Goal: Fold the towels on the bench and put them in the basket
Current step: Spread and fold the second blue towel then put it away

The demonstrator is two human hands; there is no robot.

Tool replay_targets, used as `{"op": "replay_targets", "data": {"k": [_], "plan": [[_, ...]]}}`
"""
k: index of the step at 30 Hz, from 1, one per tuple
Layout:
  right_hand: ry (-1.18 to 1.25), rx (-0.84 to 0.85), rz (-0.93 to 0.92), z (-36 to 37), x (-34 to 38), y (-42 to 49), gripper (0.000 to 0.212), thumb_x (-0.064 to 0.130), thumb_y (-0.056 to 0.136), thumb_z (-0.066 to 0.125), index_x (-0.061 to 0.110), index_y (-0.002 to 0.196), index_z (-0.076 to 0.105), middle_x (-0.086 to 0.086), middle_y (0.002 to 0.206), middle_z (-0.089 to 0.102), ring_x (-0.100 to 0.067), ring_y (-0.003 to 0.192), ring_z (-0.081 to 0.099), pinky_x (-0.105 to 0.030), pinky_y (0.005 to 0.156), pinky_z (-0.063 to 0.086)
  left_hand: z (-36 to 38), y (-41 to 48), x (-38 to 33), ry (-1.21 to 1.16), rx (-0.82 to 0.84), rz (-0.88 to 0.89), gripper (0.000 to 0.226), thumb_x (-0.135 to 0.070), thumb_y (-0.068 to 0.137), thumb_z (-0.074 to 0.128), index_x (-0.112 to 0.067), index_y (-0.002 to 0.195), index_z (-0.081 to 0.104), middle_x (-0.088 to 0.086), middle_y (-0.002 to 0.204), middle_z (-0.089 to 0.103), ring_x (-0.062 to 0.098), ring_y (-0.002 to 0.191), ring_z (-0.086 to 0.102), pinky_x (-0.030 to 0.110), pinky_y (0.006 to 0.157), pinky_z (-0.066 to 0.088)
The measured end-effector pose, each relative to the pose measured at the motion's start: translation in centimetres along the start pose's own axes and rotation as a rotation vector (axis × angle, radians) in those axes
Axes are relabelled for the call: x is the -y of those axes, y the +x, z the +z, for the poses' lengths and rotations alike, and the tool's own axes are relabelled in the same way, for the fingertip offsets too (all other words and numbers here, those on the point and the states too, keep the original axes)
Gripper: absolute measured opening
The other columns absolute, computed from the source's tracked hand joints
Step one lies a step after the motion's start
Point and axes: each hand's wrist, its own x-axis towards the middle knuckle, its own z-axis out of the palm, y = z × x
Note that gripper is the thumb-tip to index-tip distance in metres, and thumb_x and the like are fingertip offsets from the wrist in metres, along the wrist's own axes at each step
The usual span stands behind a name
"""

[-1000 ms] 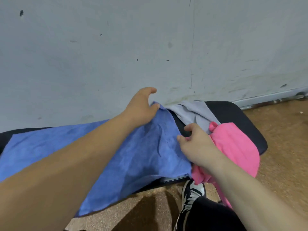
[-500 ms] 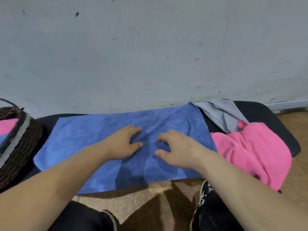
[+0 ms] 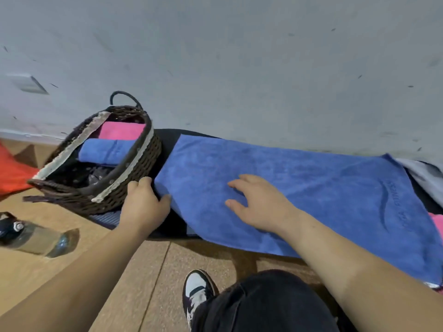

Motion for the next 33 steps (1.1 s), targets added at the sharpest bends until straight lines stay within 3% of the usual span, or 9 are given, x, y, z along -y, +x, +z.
{"op": "replay_targets", "data": {"k": [2, 6, 11, 16, 22, 25, 27, 30, 33], "plan": [[-0.083, 0.016, 0.004, 0.7, 0.5, 0.3, 0.061, 0.062, 0.093, 0.050, 0.027, 0.142, 0.053, -0.005, 0.146, 0.049, -0.030, 0.140, 0.042, -0.047, 0.112, 0.040, 0.2, 0.3, 0.6, -0.067, 0.028, -0.066, 0.057, -0.041, 0.085, 0.076, -0.007, 0.126, 0.057, 0.019, 0.122, 0.056, 0.037, 0.114, 0.057, 0.043, 0.093, 0.051], [-0.191, 0.021, 0.018, 1.3, 0.8, 0.8, 0.056, 0.062, 0.094, 0.054, 0.030, 0.140, 0.054, -0.004, 0.151, 0.042, -0.030, 0.141, 0.038, -0.045, 0.112, 0.037, 0.9, 1.0, 0.0, -0.425, -0.007, -0.109, 0.027, -0.037, 0.073, 0.082, -0.020, 0.088, 0.065, 0.006, 0.097, 0.067, 0.020, 0.082, 0.064, 0.034, 0.077, 0.055], [-0.206, 0.021, 0.029, 1.6, 0.8, 0.9, 0.058, 0.064, 0.093, 0.053, 0.033, 0.142, 0.051, -0.001, 0.151, 0.039, -0.028, 0.140, 0.038, -0.044, 0.113, 0.037, 0.5, 1.0, -1.8, -0.741, -0.019, -0.073, 0.011, -0.013, 0.086, 0.071, -0.011, 0.089, 0.061, 0.000, 0.080, 0.061, 0.013, 0.068, 0.054, 0.027, 0.063, 0.046], [-0.205, 0.053, 0.035, 1.4, 0.9, 1.0, 0.061, 0.065, 0.094, 0.050, 0.034, 0.146, 0.046, 0.001, 0.154, 0.035, -0.026, 0.143, 0.033, -0.042, 0.114, 0.035, -1.5, 1.6, -1.4, -0.886, 0.025, -0.101, 0.025, -0.008, 0.081, 0.076, -0.018, 0.082, 0.052, -0.003, 0.066, 0.043, 0.014, 0.058, 0.038, 0.031, 0.055, 0.036], [-0.197, 0.050, 0.030, 1.5, 1.0, 1.0, 0.063, 0.066, 0.092, 0.051, 0.033, 0.146, 0.047, 0.000, 0.152, 0.038, -0.028, 0.142, 0.034, -0.043, 0.114, 0.036, -3.9, 1.2, 1.5, -0.086, 0.012, 0.021, 0.030, -0.030, 0.082, 0.077, -0.025, 0.102, 0.056, -0.004, 0.078, 0.065, 0.016, 0.073, 0.063, 0.038, 0.070, 0.055], [-0.172, 0.046, 0.017, 1.6, 0.8, 0.9, 0.064, 0.064, 0.093, 0.053, 0.031, 0.147, 0.047, -0.003, 0.155, 0.037, -0.027, 0.145, 0.032, -0.043, 0.117, 0.033, -3.8, 0.4, 1.6, -0.007, 0.002, 0.093, 0.024, -0.033, 0.087, 0.071, -0.026, 0.105, 0.058, -0.003, 0.090, 0.066, 0.020, 0.081, 0.063, 0.043, 0.076, 0.057], [-0.141, 0.040, 0.005, 1.7, 0.7, 0.8, 0.064, 0.062, 0.094, 0.053, 0.030, 0.149, 0.045, -0.005, 0.159, 0.034, -0.027, 0.150, 0.027, -0.044, 0.120, 0.029, -2.5, -0.4, 1.0, -0.012, -0.024, 0.268, 0.032, -0.037, 0.091, 0.067, -0.024, 0.119, 0.060, 0.001, 0.117, 0.062, 0.025, 0.103, 0.062, 0.045, 0.091, 0.054], [-0.121, 0.038, 0.010, 1.5, 0.1, 0.5, 0.065, 0.061, 0.096, 0.052, 0.034, 0.153, 0.039, -0.005, 0.168, 0.021, -0.028, 0.157, 0.013, -0.050, 0.124, 0.020, 0.1, -1.8, 0.0, 0.186, 0.162, 0.461, 0.071, -0.061, 0.096, 0.047, -0.023, 0.156, 0.037, 0.011, 0.165, 0.029, 0.033, 0.153, 0.024, 0.045, 0.124, 0.023], [-0.091, 0.120, 0.043, 0.8, -1.3, -0.3, 0.069, 0.060, 0.096, 0.053, 0.037, 0.157, 0.033, -0.004, 0.171, 0.011, -0.029, 0.158, 0.005, -0.050, 0.126, 0.014, 1.9, -2.2, 0.1, 0.384, 0.365, 0.397, 0.075, -0.066, 0.101, 0.028, -0.036, 0.163, 0.000, 0.005, 0.171, -0.013, 0.031, 0.157, -0.013, 0.046, 0.128, 0.000]]}}
